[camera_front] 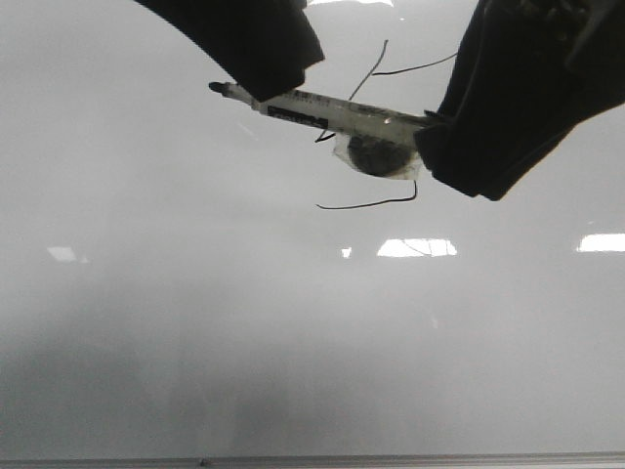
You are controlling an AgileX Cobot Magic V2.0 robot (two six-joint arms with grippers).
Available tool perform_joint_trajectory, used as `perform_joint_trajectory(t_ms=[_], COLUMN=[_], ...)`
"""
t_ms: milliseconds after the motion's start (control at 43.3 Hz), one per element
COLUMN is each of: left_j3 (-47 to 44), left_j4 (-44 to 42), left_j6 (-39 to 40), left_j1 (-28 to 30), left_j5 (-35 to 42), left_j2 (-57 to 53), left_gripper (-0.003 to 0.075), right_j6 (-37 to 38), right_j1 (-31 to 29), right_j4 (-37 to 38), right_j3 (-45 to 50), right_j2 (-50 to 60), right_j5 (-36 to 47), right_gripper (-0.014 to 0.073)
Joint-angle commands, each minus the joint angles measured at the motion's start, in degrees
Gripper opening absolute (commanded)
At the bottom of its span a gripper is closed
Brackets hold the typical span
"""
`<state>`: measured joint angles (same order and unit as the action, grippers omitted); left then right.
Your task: Write number 5 on whiteboard
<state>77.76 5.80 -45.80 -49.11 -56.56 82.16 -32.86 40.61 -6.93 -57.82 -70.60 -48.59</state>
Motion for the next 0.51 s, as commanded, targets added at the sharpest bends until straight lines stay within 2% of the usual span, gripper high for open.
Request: perform_joint_trajectory(t_ms=[0,92,277,485], left_j3=[1.89,1.89,1.89,1.89], left_j4=[1.39,2.43,3.78,3.78], left_j6=[-0.17,-0.17,-0.17,-0.17], left_j1=[-0.28,-0.4,-0.4,-0.4], left_j5=[1.36,0.58,0.93,-2.09], left_j2=[-0.73,0.17,0.16,0.16], left_gripper=[0.0468,0.0405,0.0327,0.03], right_j6=[-0.78,-0.78,-0.78,-0.78], right_j1=[0.54,0.54,0.54,0.54], right_j4=[-0.69,-1.11,-1.11,-3.24], right_j3=[-1.4,-1.4,-1.4,-1.4], right_j2=[3.03,4.47,4.76,4.76], right_j5=[4.11,4.51,3.59,4.35], right_gripper=[-0.0062,-0.0062,-0.0062,-0.0062])
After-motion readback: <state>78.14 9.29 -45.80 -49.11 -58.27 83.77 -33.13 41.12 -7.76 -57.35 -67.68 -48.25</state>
